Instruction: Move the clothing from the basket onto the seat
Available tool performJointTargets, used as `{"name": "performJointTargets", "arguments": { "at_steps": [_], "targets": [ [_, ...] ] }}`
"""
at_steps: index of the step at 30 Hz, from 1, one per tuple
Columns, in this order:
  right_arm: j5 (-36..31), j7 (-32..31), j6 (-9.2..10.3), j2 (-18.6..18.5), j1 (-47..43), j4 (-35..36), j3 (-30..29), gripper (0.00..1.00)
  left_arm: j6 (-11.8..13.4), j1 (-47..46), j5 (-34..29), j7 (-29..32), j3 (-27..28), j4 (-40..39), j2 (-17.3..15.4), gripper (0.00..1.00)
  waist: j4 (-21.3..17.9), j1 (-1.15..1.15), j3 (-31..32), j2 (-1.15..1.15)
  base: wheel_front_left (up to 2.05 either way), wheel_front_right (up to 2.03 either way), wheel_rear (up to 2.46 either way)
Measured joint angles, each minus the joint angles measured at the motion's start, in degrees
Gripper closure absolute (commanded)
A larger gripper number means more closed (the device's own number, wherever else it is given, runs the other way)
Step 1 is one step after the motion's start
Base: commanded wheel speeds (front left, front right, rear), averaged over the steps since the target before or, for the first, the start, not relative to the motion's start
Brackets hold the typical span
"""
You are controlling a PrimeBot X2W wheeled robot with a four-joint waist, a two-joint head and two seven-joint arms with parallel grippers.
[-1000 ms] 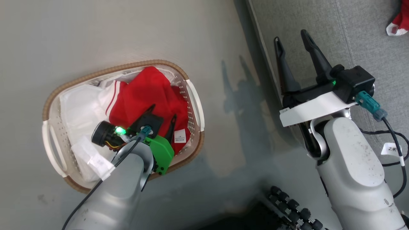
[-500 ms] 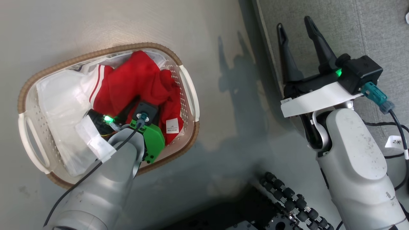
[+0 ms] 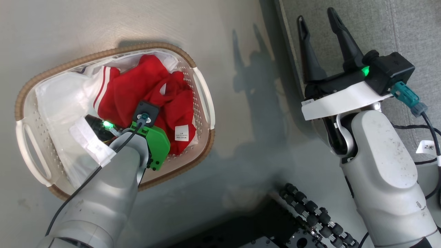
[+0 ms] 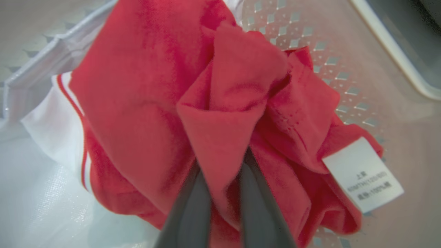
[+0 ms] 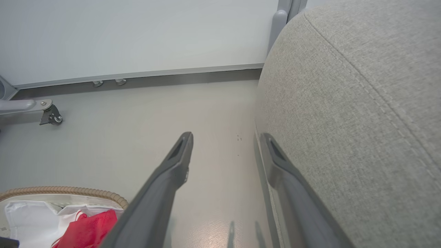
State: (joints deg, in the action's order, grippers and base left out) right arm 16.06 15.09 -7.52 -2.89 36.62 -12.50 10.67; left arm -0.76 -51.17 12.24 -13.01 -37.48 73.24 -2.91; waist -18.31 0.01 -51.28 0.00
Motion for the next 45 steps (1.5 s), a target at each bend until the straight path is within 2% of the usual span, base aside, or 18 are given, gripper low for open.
{"name": "performJointTargets", "arguments": {
  "at_steps": [5,13,30,40,45],
  "targets": [
    [0.11,0.0,0.0,0.01,-0.49,-0.92,0.53,0.0,-1.25,1.71,0.82,-1.18,-0.48,0.04,0.02,1.0,0.44,0.0,2.06,0.0,0.0,0.0,0.0],
    [0.03,0.0,0.0,0.04,-2.83,-3.14,1.07,0.0,-1.77,6.54,3.92,-1.93,0.56,-3.23,0.07,1.0,1.93,0.0,7.27,0.0,0.0,0.0,0.0],
    [-1.98,0.0,0.0,-0.37,-12.03,-7.32,2.54,0.0,-2.31,19.69,5.97,-2.01,4.98,-22.71,0.07,1.0,8.38,0.0,22.9,0.0,0.0,0.0,0.0],
    [-3.04,0.0,0.0,-1.2,-16.99,-8.25,3.52,0.0,-1.8,26.59,2.72,-2.01,9.07,-33.96,-0.45,1.0,11.95,0.0,32.97,0.0,0.0,0.0,0.0],
    [-3.16,0.0,0.0,-1.2,-19.12,-8.6,3.9,0.0,-3.15,28.17,2.2,-2.02,11.26,-39.63,-0.52,1.0,13.26,0.0,37.38,0.0,0.0,0.0,0.0]
  ]
}}
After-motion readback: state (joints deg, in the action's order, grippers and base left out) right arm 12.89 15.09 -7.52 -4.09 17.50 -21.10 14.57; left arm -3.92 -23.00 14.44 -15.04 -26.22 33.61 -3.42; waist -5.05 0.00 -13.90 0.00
